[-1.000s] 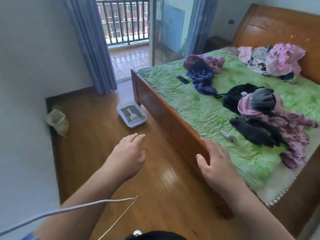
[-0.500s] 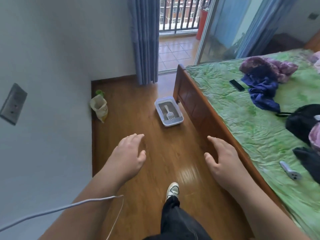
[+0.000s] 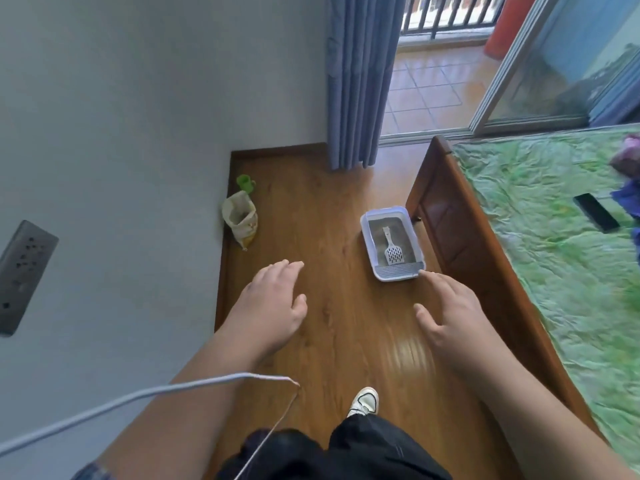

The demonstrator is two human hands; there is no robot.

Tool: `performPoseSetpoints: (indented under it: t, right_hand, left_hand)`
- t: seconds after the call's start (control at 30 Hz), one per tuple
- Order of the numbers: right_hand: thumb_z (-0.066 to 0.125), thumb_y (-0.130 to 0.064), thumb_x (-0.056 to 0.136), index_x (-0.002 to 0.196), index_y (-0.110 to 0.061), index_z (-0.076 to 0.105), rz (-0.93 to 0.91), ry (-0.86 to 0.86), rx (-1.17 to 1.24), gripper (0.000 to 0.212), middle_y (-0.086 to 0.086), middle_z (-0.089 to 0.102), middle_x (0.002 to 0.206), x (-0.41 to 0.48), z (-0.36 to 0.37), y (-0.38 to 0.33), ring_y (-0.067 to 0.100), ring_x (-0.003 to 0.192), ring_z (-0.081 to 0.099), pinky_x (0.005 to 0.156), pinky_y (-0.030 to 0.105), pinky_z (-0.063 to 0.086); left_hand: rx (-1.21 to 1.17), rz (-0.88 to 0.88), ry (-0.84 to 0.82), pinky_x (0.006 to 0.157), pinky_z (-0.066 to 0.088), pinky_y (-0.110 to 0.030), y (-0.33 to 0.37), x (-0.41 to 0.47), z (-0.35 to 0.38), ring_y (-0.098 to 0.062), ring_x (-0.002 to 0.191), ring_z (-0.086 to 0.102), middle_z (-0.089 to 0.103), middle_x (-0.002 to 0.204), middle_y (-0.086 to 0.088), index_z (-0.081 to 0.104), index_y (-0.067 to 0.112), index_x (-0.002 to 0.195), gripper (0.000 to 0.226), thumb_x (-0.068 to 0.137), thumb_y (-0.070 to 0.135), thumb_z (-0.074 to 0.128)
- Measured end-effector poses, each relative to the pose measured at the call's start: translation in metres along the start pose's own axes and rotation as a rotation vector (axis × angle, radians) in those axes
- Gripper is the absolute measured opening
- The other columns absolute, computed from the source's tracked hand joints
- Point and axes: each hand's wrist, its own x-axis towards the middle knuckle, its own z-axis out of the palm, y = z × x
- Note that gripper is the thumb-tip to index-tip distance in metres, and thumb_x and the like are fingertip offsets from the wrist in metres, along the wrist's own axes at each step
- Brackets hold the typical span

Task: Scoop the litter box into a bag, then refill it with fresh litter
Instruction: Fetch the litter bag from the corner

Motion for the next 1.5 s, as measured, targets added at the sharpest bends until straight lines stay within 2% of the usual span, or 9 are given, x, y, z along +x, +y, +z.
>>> performPoseSetpoints:
  t: [0.37, 0.5, 0.67, 0.8, 0.97, 1.1, 1.27, 1.4, 1.5]
  right_hand:
    - [0.057, -0.033, 0.095, 0.148, -0.026, 0.040, 0.072, 0.014, -0.043, 0.057, -0.007, 0.042, 0.149, 0.184, -0.014, -0.044, 0.011, 0.142, 0.026, 0.119, 0.029, 0.022]
    - [0.057, -0.030, 0.095, 0.148, -0.024, 0.042, 0.160, 0.076, -0.008, 0.055, -0.008, 0.043, 0.148, 0.251, 0.000, -0.080, 0.011, 0.141, 0.026, 0.116, 0.024, 0.021]
    - [0.055, -0.029, 0.096, 0.148, -0.023, 0.041, 0.240, 0.060, 0.046, 0.055, -0.008, 0.043, 0.149, 0.330, 0.018, -0.139, 0.012, 0.141, 0.028, 0.118, 0.032, 0.027]
    - [0.054, -0.029, 0.095, 0.147, -0.020, 0.041, 0.245, 0.060, 0.037, 0.054, -0.004, 0.045, 0.148, 0.393, 0.033, -0.175, 0.015, 0.139, 0.034, 0.116, 0.041, 0.033]
    - [0.050, -0.027, 0.096, 0.147, -0.020, 0.042, 0.229, -0.011, 0.049, 0.053, -0.001, 0.045, 0.148, 0.468, 0.050, -0.219, 0.018, 0.138, 0.037, 0.114, 0.040, 0.035]
    - [0.049, -0.029, 0.097, 0.149, -0.025, 0.037, 0.151, -0.131, 0.012, 0.053, -0.004, 0.041, 0.152, 0.537, 0.073, -0.246, 0.016, 0.142, 0.030, 0.115, 0.035, 0.029]
    - [0.050, -0.027, 0.097, 0.149, -0.026, 0.036, 0.058, -0.260, -0.002, 0.054, -0.003, 0.037, 0.154, 0.642, 0.115, -0.278, 0.020, 0.143, 0.030, 0.115, 0.040, 0.033]
    - [0.047, -0.025, 0.097, 0.151, -0.024, 0.034, -0.012, -0.414, -0.038, 0.055, 0.000, 0.036, 0.155, 0.731, 0.171, -0.296, 0.023, 0.144, 0.026, 0.114, 0.040, 0.028]
    - [0.044, -0.025, 0.098, 0.151, -0.023, 0.032, -0.047, -0.564, -0.069, 0.055, 0.002, 0.035, 0.155, 0.796, 0.226, -0.301, 0.026, 0.145, 0.024, 0.114, 0.042, 0.029]
  left_hand:
    - [-0.015, 0.096, -0.092, 0.118, 0.025, -0.037, -0.025, 0.208, -0.041, -0.017, 0.147, 0.022, 0.027, 0.159, 0.001, 0.026, 0.026, 0.153, 0.057, 0.099, 0.035, 0.043]
    - [0.024, 0.200, -0.148, 0.119, 0.026, -0.038, -0.049, 0.298, -0.069, -0.019, 0.146, 0.025, 0.029, 0.158, -0.001, 0.028, 0.026, 0.152, 0.059, 0.097, 0.034, 0.046]
    - [0.034, 0.226, -0.208, 0.117, 0.030, -0.041, -0.088, 0.390, -0.110, -0.020, 0.144, 0.030, 0.033, 0.157, 0.001, 0.030, 0.026, 0.150, 0.057, 0.097, 0.036, 0.047]
    - [0.031, 0.157, -0.223, 0.112, 0.037, -0.042, -0.123, 0.443, -0.129, -0.023, 0.139, 0.037, 0.038, 0.154, -0.001, 0.034, 0.024, 0.148, 0.055, 0.096, 0.034, 0.048]
    - [-0.007, 0.074, -0.248, 0.112, 0.038, -0.043, -0.168, 0.489, -0.151, -0.023, 0.139, 0.038, 0.037, 0.154, -0.002, 0.033, 0.023, 0.149, 0.055, 0.097, 0.032, 0.048]
    - [-0.049, -0.034, -0.228, 0.112, 0.039, -0.042, -0.205, 0.528, -0.162, -0.022, 0.140, 0.039, 0.036, 0.155, 0.000, 0.030, 0.026, 0.150, 0.056, 0.098, 0.032, 0.049]
    - [-0.085, -0.196, -0.248, 0.101, 0.049, -0.043, -0.263, 0.583, -0.167, -0.023, 0.128, 0.050, 0.044, 0.148, -0.001, 0.033, 0.026, 0.147, 0.053, 0.096, 0.032, 0.048]
    - [-0.102, -0.365, -0.264, 0.091, 0.051, -0.037, -0.314, 0.635, -0.158, -0.022, 0.114, 0.057, 0.054, 0.136, -0.004, 0.040, 0.023, 0.142, 0.047, 0.096, 0.029, 0.051]
    - [-0.174, -0.494, -0.279, 0.095, 0.050, -0.038, -0.356, 0.677, -0.126, -0.022, 0.117, 0.056, 0.052, 0.137, -0.004, 0.037, 0.023, 0.146, 0.051, 0.097, 0.029, 0.050]
